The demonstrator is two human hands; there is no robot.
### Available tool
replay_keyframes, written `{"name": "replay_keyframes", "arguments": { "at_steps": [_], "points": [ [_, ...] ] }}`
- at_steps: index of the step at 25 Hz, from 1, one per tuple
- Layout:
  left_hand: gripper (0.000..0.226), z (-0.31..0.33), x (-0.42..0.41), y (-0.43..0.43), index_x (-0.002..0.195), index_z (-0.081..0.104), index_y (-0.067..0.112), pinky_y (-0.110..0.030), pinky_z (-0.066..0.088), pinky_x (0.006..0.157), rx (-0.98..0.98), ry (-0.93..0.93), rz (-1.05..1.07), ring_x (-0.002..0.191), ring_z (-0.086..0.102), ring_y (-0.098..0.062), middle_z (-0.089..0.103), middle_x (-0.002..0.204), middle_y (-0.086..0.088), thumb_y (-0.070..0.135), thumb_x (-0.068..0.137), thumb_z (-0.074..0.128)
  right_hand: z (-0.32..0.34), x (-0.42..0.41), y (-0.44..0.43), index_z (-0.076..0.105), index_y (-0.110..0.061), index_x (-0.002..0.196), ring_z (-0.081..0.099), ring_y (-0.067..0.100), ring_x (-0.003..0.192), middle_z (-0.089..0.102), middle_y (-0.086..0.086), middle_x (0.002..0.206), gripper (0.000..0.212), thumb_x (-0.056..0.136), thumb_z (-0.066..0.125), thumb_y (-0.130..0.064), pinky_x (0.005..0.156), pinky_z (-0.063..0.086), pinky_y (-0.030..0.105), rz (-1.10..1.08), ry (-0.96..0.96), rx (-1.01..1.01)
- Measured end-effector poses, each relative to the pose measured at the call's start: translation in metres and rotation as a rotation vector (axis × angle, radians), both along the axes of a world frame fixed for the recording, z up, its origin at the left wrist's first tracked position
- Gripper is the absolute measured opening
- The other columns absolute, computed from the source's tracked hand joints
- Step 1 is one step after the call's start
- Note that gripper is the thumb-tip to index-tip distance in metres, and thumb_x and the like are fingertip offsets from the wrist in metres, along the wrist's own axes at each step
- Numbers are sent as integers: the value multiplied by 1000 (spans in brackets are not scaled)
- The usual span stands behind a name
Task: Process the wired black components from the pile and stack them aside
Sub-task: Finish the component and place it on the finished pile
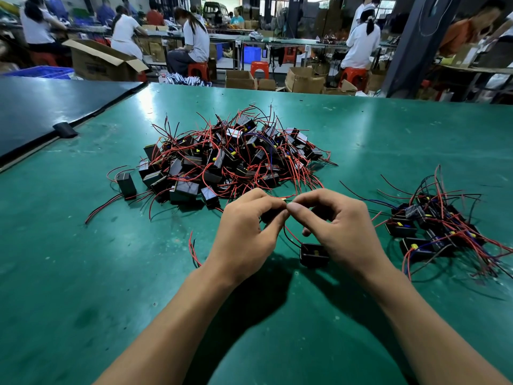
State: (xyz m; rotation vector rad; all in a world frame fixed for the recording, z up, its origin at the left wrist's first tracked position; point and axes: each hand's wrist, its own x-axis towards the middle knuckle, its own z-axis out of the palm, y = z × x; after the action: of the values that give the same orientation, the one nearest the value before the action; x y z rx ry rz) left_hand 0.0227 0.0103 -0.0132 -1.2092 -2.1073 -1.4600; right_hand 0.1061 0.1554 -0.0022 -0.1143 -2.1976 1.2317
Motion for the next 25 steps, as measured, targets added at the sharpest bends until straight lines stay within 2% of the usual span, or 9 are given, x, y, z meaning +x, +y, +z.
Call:
{"name": "replay_keyframes", "arguments": {
  "at_steps": [3, 7, 9, 11, 13, 16, 19, 22, 25],
  "points": [
    [5, -4, -3, -1, 90, 75, 6, -34, 48, 62, -7, 88, -14, 68, 55, -18, 60, 75, -3, 8, 86, 71, 2, -1, -1, 71, -20, 75, 53, 12, 53, 63, -3, 60, 17, 90, 73, -27, 55, 44, 31, -22, -59, 73],
    [9, -6, -4, 0, 90, 75, 6, -40, 49, 65, -70, 259, 20, 72, 59, -25, 63, 78, -5, 13, 87, 69, 6, -6, -5, 59, -16, 61, 38, 10, 47, 50, -3, 53, 36, 96, 62, -18, 46, 32, 23, 74, -301, -330],
    [9, -7, -3, 2, 89, 75, 7, -41, 49, 65, -86, 303, 44, 73, 59, -27, 64, 78, -5, 14, 87, 69, 6, -8, -6, 57, -16, 59, 35, 10, 44, 50, -5, 51, 37, 96, 61, -16, 41, 29, 19, 64, -325, -456],
    [7, -7, -3, 1, 89, 74, 7, -42, 49, 66, -65, 220, 34, 73, 58, -25, 63, 78, -3, 12, 87, 70, 4, -5, -2, 63, -17, 66, 44, 12, 45, 57, -6, 56, 30, 96, 64, -20, 44, 36, 20, 34, -254, -300],
    [5, -7, -6, 0, 88, 74, 8, -41, 49, 66, -49, 110, 16, 73, 57, -21, 61, 78, 0, 12, 87, 72, 4, -1, 6, 71, -23, 86, 56, 14, 51, 67, -7, 70, 11, 94, 66, -17, 53, 47, 26, 32, -134, -52],
    [4, -7, -9, -3, 88, 74, 10, -40, 48, 66, -76, 51, -2, 73, 55, -18, 60, 77, 3, 13, 86, 73, 0, 1, 15, 77, -19, 103, 66, 18, 62, 73, -8, 90, 21, 87, 74, -5, 62, 55, 28, 132, -42, 140],
    [7, -7, -9, -4, 91, 75, 10, -36, 49, 67, -111, 40, -27, 75, 56, -16, 60, 79, 3, 14, 87, 72, -2, -1, 15, 79, -12, 97, 68, 14, 73, 74, -5, 90, 13, 84, 78, -14, 65, 54, 26, 155, 57, 304],
    [10, -7, -8, -5, 92, 75, 9, -38, 49, 67, -131, 50, -38, 76, 57, -18, 61, 80, 1, 17, 88, 71, -3, -1, 17, 78, -14, 92, 64, 9, 69, 71, -9, 83, 9, 85, 78, -19, 62, 47, 19, 137, 92, 423],
    [11, -5, -5, -5, 90, 75, 8, -40, 49, 66, -146, 130, -20, 75, 57, -22, 62, 79, -1, 18, 88, 70, -3, -1, 14, 72, -22, 82, 52, 0, 58, 61, -19, 66, 8, 89, 75, -20, 58, 36, 9, 80, -15, 323]
  ]
}}
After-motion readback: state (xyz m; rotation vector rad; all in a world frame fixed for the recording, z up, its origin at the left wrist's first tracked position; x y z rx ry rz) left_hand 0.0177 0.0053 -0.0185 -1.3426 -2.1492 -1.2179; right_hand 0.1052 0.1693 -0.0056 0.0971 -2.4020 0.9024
